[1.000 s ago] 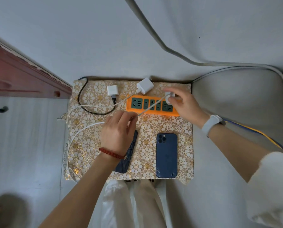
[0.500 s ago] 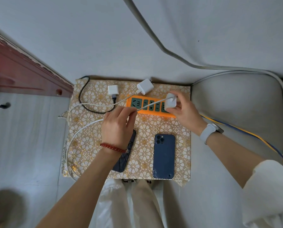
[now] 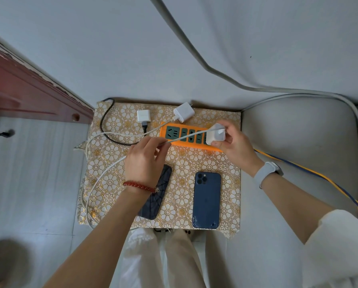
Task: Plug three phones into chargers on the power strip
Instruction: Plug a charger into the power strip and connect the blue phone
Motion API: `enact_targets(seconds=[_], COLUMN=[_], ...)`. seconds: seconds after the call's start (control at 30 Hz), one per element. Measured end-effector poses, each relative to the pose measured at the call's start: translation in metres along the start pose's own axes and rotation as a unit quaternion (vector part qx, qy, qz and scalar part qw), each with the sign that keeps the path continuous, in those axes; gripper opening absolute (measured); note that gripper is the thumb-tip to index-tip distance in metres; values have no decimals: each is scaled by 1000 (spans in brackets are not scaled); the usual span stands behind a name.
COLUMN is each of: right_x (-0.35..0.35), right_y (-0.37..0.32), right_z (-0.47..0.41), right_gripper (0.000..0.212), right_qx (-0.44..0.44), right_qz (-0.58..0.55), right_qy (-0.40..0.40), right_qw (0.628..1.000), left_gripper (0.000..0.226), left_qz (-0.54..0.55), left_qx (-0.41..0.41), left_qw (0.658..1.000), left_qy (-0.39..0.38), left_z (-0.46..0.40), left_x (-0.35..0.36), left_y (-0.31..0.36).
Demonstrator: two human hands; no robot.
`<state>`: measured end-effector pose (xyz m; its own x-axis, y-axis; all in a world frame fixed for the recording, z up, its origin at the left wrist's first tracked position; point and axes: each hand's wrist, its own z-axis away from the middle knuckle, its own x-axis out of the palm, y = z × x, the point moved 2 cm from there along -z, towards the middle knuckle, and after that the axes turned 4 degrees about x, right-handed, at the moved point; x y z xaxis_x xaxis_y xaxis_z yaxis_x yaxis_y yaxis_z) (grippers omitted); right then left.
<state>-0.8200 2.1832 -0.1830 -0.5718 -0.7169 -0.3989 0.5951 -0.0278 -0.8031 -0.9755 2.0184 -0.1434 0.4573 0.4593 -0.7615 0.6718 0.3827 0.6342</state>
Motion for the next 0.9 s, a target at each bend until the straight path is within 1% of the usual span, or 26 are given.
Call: enact_targets(seconds=[0.13, 0.3, 0.37, 0.43, 0.53, 0.6, 0.67, 0.73, 0.8, 0.9], right_x=[3, -1, 0, 2, 7, 10, 15, 20, 23, 24], right_y=[1, 6, 7, 8, 7, 5, 1, -3, -6, -6], right_z=[0, -5, -4, -3, 2, 6, 8, 5, 3, 4], right_gripper=[49, 49, 50, 51, 52, 49, 45, 43, 44, 47], right_qx=[-2, 36, 38, 34, 11, -29, -78, -94, -85, -83], right_qz=[-18, -56, -75, -60, 36, 137, 250, 339, 388, 391], right_qy=[-1, -11, -11, -14, -3, 30, 73, 95, 103, 119], right_qw=[1000, 998, 996, 998, 999, 990, 962, 931, 912, 909], left_gripper=[18, 19, 18, 18, 18, 18, 17, 15, 13, 12], left_qz=[8, 7, 9, 11, 12, 12, 8, 6, 8, 10], left_qx=[-6, -5, -9, -9, -20, -26, -28, -38, -54, -70], left_qw=[1000, 1000, 1000, 1000, 1000, 999, 999, 999, 998, 997], left_qy=[10, 7, 3, 1, 9, 18, 26, 32, 31, 3], left_z=[-7, -11, -10, -9, -8, -8, -6, -2, 4, 21], left_x=[-3, -1, 0, 2, 0, -2, -5, -8, -11, -17], left_y=[-2, -2, -3, -4, -9, -14, -19, -25, -30, -37])
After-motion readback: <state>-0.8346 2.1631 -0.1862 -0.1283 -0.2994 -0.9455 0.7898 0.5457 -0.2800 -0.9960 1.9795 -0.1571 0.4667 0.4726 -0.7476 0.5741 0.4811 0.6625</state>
